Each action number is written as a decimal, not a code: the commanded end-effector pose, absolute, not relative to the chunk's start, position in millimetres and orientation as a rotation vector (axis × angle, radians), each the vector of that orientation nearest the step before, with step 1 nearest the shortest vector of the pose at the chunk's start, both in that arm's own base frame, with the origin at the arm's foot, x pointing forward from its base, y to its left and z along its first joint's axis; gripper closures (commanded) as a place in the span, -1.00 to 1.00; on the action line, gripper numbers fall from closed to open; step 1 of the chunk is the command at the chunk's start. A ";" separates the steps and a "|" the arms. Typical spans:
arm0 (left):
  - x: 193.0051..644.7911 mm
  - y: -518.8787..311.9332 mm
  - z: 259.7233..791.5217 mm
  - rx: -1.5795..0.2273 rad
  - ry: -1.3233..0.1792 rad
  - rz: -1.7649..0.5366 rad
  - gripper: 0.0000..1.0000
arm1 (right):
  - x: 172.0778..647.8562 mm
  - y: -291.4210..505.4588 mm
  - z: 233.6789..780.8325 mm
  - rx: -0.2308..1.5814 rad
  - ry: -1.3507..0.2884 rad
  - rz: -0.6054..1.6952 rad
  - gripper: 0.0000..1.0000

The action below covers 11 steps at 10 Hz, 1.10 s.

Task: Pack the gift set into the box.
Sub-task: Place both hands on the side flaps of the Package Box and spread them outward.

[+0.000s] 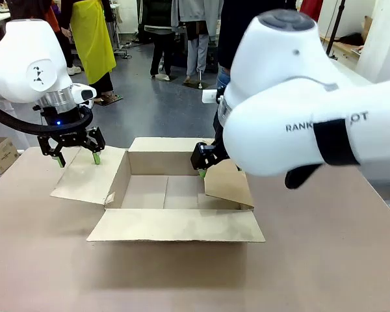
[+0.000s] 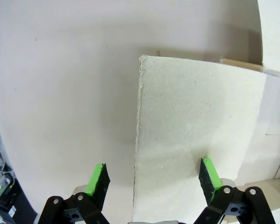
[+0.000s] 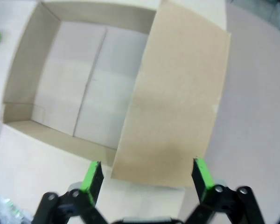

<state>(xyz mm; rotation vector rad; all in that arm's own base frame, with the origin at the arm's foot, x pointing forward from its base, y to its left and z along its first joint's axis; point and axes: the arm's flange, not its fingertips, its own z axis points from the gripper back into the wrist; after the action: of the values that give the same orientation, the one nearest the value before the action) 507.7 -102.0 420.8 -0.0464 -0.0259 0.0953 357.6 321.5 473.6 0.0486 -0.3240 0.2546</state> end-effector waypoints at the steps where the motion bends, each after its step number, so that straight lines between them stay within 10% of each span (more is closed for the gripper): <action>1: 506.7 -102.3 422.1 -0.033 -0.039 0.110 -1.00 | 400.6 364.2 494.2 -0.015 -0.237 0.238 -1.00; 11: 506.7 -102.3 422.1 -0.033 -0.039 0.110 -1.00 | 445.4 391.2 408.8 -0.367 -0.247 -0.083 -1.00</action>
<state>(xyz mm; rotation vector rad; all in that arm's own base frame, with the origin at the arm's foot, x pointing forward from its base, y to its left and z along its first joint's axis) 507.8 -101.9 420.5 -0.0464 -0.0256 0.0956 446.6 388.2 403.6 -0.3110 -0.2052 -0.0459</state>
